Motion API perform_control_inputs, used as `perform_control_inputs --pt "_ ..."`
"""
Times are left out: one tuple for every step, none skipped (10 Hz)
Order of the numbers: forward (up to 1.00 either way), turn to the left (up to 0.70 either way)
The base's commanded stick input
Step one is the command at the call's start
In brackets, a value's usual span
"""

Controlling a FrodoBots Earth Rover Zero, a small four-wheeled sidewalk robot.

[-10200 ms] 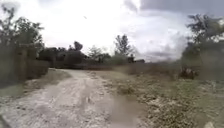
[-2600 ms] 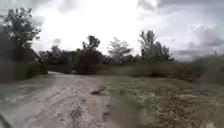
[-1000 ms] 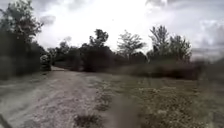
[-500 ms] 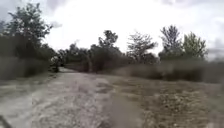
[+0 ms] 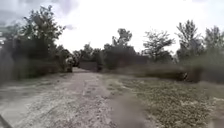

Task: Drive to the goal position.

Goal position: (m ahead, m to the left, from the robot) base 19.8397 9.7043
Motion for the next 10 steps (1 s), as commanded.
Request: perform_control_inputs --pt "0.70 0.00" --pt "0.70 0.00" --pt "0.70 0.00" --pt "0.70 0.00" --pt "0.70 0.10" --pt "0.70 0.30" --pt "0.70 0.11" --pt "0.70 0.00" --pt "0.70 0.00" --pt "0.70 0.00"
